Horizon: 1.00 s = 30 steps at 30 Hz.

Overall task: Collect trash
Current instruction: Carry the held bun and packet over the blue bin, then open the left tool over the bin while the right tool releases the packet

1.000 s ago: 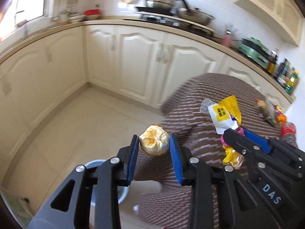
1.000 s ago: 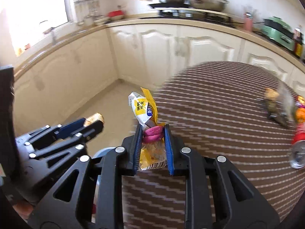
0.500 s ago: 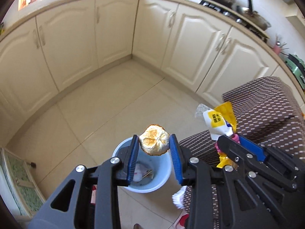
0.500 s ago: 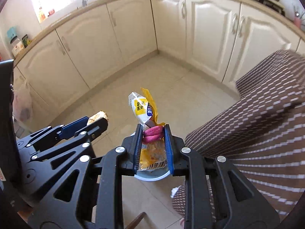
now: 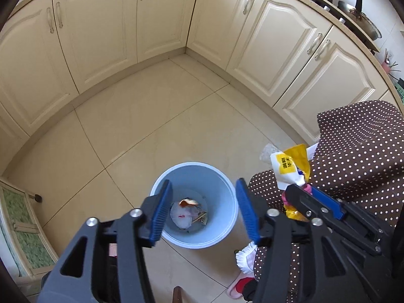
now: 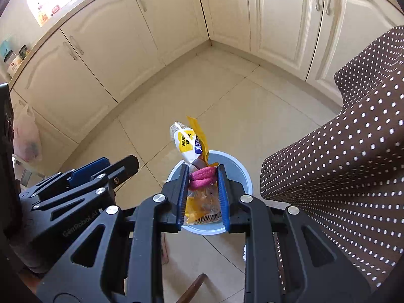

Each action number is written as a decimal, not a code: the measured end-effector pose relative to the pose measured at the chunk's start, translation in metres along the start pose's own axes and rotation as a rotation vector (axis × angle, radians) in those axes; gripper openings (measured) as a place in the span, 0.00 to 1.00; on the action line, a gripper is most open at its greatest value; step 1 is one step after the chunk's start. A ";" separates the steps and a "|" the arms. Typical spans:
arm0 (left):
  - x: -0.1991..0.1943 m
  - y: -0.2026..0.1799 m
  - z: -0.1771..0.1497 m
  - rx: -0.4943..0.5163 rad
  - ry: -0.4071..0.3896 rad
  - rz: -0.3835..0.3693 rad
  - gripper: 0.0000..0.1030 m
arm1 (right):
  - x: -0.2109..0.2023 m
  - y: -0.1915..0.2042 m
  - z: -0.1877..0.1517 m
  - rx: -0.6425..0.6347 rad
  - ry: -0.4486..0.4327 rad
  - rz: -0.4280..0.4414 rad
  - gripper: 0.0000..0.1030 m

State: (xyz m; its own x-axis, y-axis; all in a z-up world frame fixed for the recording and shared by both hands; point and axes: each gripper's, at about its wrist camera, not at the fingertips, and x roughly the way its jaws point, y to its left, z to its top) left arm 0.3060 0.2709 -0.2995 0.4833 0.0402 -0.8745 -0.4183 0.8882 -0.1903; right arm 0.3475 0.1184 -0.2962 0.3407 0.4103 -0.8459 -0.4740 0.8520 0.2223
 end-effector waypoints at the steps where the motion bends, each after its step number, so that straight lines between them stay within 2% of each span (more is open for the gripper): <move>1: 0.001 0.001 0.000 -0.002 0.001 0.001 0.54 | 0.002 0.000 0.000 0.005 0.001 0.002 0.22; 15: -0.006 0.014 -0.001 -0.028 -0.009 0.018 0.54 | 0.010 -0.005 -0.001 0.013 0.010 0.024 0.24; 22: -0.015 0.021 -0.001 -0.032 -0.031 0.029 0.54 | 0.006 0.002 0.001 -0.007 -0.020 0.024 0.26; 25: -0.019 0.023 -0.002 -0.038 -0.039 0.038 0.54 | 0.004 0.002 0.003 -0.004 -0.030 0.006 0.39; 26: -0.020 0.025 -0.001 -0.043 -0.042 0.036 0.54 | 0.003 0.000 0.003 0.000 -0.035 -0.008 0.46; 30: -0.025 0.024 -0.001 -0.041 -0.050 0.037 0.54 | -0.005 -0.004 0.004 0.007 -0.055 -0.005 0.48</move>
State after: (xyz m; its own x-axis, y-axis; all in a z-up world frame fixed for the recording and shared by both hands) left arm 0.2829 0.2906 -0.2828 0.5045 0.0968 -0.8579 -0.4674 0.8661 -0.1772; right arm 0.3506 0.1144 -0.2914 0.3869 0.4234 -0.8192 -0.4665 0.8562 0.2222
